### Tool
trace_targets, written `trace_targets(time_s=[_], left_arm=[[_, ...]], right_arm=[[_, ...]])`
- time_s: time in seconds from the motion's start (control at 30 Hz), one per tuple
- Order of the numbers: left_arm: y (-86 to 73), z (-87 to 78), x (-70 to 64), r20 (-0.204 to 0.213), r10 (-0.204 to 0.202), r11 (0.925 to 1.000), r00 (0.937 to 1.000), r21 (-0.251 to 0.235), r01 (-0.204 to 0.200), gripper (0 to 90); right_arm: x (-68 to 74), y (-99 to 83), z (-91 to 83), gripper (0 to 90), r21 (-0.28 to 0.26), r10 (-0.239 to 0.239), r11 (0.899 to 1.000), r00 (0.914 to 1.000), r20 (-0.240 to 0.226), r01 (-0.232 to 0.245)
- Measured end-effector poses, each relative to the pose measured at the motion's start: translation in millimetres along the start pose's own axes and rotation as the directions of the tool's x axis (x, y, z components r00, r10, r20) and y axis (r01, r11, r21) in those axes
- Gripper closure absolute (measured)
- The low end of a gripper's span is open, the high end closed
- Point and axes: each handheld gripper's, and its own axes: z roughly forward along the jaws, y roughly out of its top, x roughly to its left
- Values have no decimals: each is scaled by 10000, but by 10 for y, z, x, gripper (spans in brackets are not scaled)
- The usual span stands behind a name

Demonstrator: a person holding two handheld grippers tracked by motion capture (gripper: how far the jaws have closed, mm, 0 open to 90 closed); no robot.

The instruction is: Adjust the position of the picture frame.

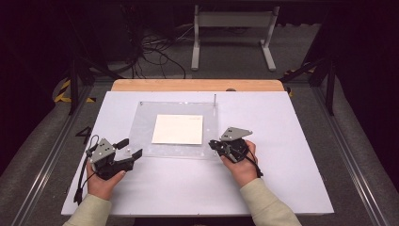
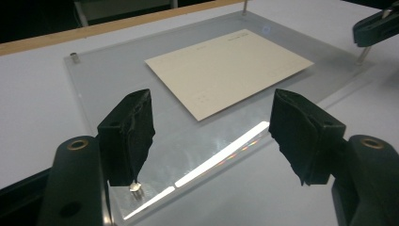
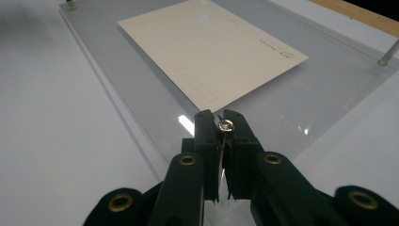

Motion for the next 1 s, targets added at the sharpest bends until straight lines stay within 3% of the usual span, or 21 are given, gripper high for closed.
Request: trace_targets(time_s=[0.23,0.43,0.57,0.7,0.77,0.9,0.97,1.0], left_arm=[[13,15,-13,138,-86,10000,9999,-39,87,317],[35,47,-82,345,-52,9999,9994,115,48,317],[57,66,-146,364,321,9992,9988,242,-330,315],[68,100,-278,814,657,9956,9945,612,-707,323],[75,120,-414,1128,1176,9876,9866,904,-1281,330],[57,146,-590,1667,1659,9693,9719,1537,-1918,360],[39,161,-663,1932,1902,9512,9625,2066,-2294,434],[25,173,-711,2095,2128,9291,9544,2589,-2640,484]], right_arm=[[41,-130,-449,844,55,-131,9999,9997,193,130],[-3,-495,-930,844,389,242,9989,9986,466,-260],[-23,-606,-1072,844,445,376,9982,9974,619,-404],[-88,-739,-1103,843,683,708,9948,9949,715,-757],[-142,-822,-1078,842,650,1034,9921,9928,602,-1073],[-134,-821,-1077,843,664,948,9928,9932,683,-993],[-139,-828,-1079,842,619,993,9927,9929,648,-1034],[-137,-828,-1078,842,612,983,9929,9930,655,-1023]])
